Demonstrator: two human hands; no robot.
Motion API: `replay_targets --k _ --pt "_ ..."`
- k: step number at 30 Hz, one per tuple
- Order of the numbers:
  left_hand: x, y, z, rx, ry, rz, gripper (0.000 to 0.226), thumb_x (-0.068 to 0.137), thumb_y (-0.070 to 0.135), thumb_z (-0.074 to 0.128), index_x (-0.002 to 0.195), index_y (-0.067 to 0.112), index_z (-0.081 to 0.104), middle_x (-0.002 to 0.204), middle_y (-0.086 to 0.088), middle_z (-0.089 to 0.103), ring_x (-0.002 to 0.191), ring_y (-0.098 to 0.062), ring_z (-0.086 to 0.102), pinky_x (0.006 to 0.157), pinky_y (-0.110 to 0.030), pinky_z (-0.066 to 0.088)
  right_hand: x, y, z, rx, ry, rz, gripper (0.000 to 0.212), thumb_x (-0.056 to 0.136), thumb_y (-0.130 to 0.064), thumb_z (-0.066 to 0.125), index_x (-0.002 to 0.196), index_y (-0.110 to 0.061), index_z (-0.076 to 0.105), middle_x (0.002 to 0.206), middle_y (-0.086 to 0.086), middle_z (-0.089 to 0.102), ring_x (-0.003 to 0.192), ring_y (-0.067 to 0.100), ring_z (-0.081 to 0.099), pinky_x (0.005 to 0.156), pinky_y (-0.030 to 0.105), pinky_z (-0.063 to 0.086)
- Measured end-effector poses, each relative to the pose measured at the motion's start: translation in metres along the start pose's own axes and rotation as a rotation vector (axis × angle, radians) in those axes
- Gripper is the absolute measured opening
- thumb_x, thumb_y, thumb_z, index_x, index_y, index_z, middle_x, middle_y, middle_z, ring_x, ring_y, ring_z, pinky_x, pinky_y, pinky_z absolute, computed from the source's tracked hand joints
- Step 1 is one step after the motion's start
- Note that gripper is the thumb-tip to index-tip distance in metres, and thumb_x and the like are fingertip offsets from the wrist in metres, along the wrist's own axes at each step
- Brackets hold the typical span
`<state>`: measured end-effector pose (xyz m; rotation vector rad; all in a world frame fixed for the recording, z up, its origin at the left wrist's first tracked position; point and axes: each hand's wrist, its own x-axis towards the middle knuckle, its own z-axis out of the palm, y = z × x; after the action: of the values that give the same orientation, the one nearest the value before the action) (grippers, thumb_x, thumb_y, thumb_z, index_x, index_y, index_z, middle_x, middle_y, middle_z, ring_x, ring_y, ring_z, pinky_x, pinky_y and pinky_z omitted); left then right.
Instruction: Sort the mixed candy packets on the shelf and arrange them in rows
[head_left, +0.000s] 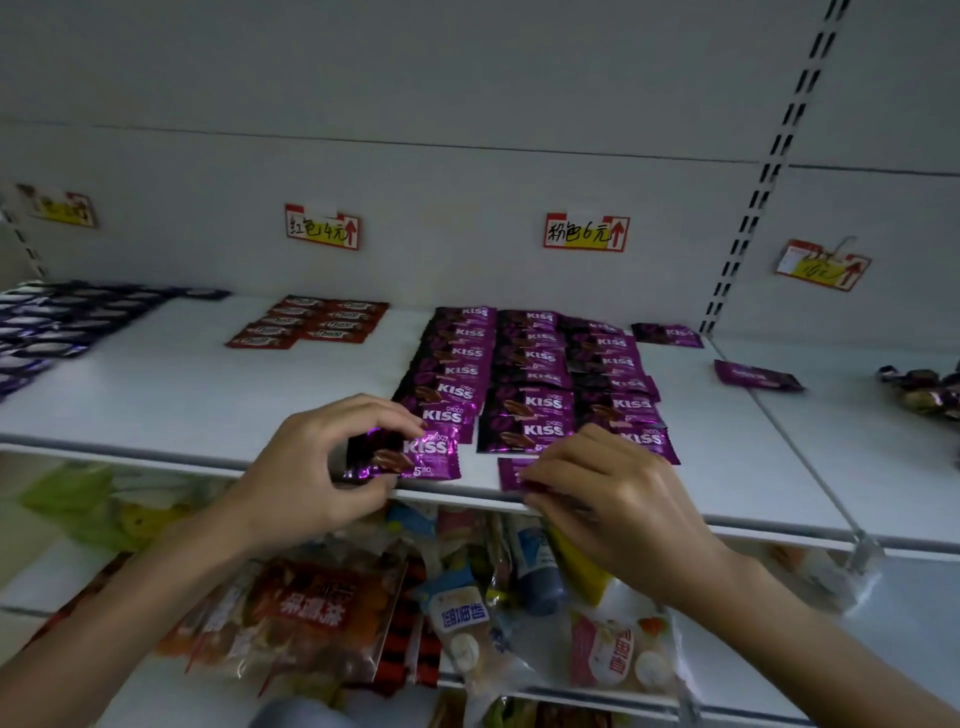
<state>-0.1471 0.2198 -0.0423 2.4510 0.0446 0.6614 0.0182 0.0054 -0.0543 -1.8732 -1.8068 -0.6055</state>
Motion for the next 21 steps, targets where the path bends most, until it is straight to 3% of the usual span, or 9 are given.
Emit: replay_targets --k 5,10,17,21 --pt "-0.001 -0.011 0.002 0.037 -0.011 -0.045 0.035 0.069 0.041 0.056 0.103 0.046 0.060 0.107 0.018 0.059 0.107 0.000 0.053 0.086 -0.017 0.047 -0.001 -0.004 0.000 0.056 -0.012 0.030 0.023 0.087 -0.029 0.054 0.094 -0.015 0.072 0.089 -0.004 0.067 0.080 0.011 0.059 0.063 0.029 0.053" --pt "0.003 -0.017 0.005 0.122 -0.023 0.057 0.028 0.073 0.037 0.054 0.099 0.042 0.062 0.106 0.027 0.062 0.108 0.003 0.049 0.090 -0.026 0.044 0.004 -0.002 0.004 0.078 -0.026 -0.007 0.021 0.087 -0.025 0.056 0.096 -0.015 0.072 0.092 -0.004 0.068 0.084 0.008 0.058 0.067 0.027 0.053" --pt "0.007 -0.018 0.005 0.117 -0.054 0.063 0.030 0.073 0.039 0.050 0.101 0.042 0.061 0.108 0.028 0.060 0.108 0.007 0.050 0.089 -0.018 0.042 0.014 0.004 0.004 0.057 0.099 -0.047 0.021 0.089 -0.017 0.053 0.096 -0.007 0.070 0.089 0.002 0.068 0.083 0.011 0.060 0.069 0.026 0.052" --pt "0.009 -0.018 0.004 0.116 -0.064 0.060 0.032 0.071 0.039 0.051 0.101 0.039 0.063 0.109 0.027 0.060 0.109 0.006 0.050 0.090 -0.018 0.043 0.027 0.009 -0.005 0.160 0.184 0.070 0.027 0.091 -0.013 0.047 0.113 -0.006 0.061 0.093 0.001 0.062 0.080 0.001 0.054 0.067 0.015 0.049"
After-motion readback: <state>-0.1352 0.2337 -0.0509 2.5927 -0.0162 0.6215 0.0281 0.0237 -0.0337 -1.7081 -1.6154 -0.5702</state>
